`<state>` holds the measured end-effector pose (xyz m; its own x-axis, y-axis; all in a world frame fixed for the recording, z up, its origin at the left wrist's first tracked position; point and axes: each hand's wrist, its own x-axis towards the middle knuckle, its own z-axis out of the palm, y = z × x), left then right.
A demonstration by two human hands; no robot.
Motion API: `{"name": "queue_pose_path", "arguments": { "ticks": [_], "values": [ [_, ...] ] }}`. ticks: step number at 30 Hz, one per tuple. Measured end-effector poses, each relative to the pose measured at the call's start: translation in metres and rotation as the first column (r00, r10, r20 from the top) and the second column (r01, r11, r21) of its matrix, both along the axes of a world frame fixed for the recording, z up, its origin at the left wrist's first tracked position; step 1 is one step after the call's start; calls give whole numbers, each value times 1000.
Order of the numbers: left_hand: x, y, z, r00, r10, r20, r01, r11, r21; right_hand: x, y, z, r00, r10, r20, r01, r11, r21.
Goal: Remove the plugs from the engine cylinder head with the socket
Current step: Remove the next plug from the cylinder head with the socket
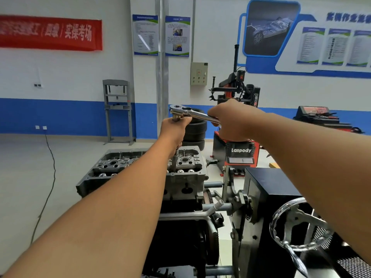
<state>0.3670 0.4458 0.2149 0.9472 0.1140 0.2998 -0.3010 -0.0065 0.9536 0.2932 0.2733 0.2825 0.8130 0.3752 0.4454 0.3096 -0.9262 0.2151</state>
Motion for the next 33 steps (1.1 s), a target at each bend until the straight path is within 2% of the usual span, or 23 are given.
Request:
{"name": "queue_pose_path", "arguments": {
  "ticks": [6, 10, 15, 21, 29, 33],
  "values": [
    [-4, 1, -3, 1000, -16, 26, 16, 1000, 4, 12, -13, -6, 997, 22, 79, -20, 999, -26],
    [-10, 0, -2, 999, -14, 40, 14, 1000, 3, 25, -18, -7, 988, -62, 143, 67, 997, -32],
    [-11, 1, -4, 995, -43, 89, 42, 999, 14, 55, -20, -19, 955, -233, 182, 227, 972, 56],
    [-5, 1, -6, 982, -105, 156, 103, 994, 20, 102, -14, -17, 934, -319, 159, 275, 929, 247],
    [8, 0, -9, 968, -146, 205, 154, 988, -25, 163, 18, -8, 970, -225, 96, 171, 905, 388],
    [14, 0, -12, 965, -114, 238, 124, 992, -24, 180, 39, -4, 991, -86, 99, 33, 895, 445]
  ]
}}
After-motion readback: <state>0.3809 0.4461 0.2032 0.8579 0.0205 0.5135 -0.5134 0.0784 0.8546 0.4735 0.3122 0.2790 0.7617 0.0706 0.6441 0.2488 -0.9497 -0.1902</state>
